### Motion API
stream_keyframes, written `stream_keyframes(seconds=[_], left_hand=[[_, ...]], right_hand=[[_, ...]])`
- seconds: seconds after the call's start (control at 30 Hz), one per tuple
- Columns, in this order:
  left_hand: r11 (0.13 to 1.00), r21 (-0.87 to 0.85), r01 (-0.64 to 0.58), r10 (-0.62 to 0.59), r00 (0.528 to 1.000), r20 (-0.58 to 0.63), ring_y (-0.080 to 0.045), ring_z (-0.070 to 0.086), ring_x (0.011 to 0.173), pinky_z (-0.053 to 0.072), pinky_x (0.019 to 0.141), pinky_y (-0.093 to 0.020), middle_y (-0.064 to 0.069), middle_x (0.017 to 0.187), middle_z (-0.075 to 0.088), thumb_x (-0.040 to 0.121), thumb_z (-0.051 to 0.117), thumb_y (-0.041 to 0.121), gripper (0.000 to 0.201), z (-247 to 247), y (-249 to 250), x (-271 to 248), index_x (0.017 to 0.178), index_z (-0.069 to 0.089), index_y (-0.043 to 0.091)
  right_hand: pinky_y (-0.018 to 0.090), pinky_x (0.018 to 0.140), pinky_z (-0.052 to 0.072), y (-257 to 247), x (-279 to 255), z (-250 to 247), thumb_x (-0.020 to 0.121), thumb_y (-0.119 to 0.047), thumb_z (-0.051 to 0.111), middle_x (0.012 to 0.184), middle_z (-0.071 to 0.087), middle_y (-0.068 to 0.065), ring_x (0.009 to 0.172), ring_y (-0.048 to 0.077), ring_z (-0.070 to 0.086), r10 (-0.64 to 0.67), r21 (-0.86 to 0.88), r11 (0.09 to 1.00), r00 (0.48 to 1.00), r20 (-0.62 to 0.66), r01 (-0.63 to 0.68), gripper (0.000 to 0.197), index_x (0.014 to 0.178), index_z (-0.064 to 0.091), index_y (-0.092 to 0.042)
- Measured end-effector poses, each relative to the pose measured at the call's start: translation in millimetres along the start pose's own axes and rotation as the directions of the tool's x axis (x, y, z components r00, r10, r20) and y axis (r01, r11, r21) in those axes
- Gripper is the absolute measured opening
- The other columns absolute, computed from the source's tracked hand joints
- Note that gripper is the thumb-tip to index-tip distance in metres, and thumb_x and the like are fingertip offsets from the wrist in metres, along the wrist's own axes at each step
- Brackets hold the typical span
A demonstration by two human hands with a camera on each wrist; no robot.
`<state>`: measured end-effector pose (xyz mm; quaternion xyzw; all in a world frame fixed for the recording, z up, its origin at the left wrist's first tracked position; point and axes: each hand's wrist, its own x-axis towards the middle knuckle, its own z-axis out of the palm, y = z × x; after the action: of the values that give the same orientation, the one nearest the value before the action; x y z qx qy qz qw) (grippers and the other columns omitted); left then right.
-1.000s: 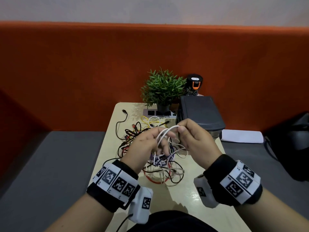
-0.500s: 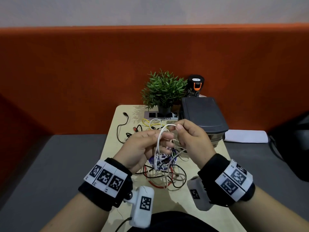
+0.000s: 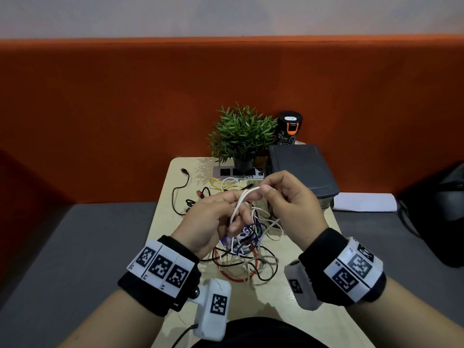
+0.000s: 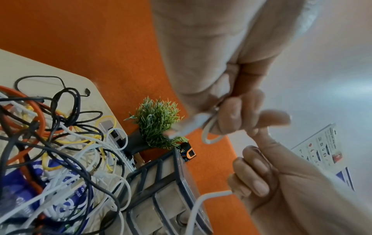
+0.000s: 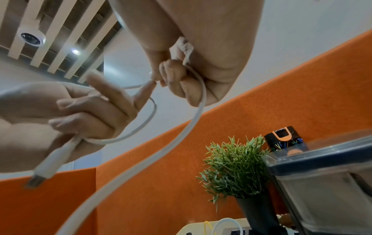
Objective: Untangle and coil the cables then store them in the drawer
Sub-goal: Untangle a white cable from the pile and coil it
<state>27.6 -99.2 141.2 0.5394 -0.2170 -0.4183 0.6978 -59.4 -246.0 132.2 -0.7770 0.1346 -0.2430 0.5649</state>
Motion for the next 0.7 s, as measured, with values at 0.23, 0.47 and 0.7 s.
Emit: stream_keyframes(seconds=[0.23,0.47,0.7], left_hand=[[0.995,-0.036,-0.095,0.094,0.995,-0.03,-0.011,0.023,0.045,0.015,0.05,-0.027,0.0,0.052,0.034,0.092,0.041,0.029,0.038,12,5,-1,0.096,0.067,0.001],[0.974,-0.095,-0.206,0.203,0.978,-0.041,-0.01,0.027,0.047,0.021,0.049,-0.023,0.002,0.055,0.038,0.09,0.042,0.027,0.039,14,12,6,0.112,0.058,0.0],[0.933,0.205,-0.296,0.317,0.945,-0.078,-0.015,0.051,0.053,0.039,0.051,-0.023,-0.001,0.065,0.058,0.1,0.034,0.014,0.031,-1,17,6,0.124,0.053,0.01]], right_hand=[[0.028,0.052,0.034,0,11,4,0.097,-0.031,0.05,0.055,0.043,-0.009,0.052,0.009,0.038,0.043,-0.049,0.998,0.998,-0.034,-0.045,0.02,0.08,0.056,-0.024],[0.02,0.037,0.028,8,-21,39,0.102,-0.024,0.04,0.051,0.044,0.001,0.036,0.018,0.036,0.295,0.132,0.92,0.873,0.388,-0.369,0.022,0.09,0.059,-0.025],[0.017,0.055,0.032,-5,-24,19,0.1,-0.03,0.045,0.057,0.046,-0.015,0.053,0.0,0.043,0.209,-0.308,0.95,0.845,0.492,-0.055,0.024,0.105,0.062,-0.014]])
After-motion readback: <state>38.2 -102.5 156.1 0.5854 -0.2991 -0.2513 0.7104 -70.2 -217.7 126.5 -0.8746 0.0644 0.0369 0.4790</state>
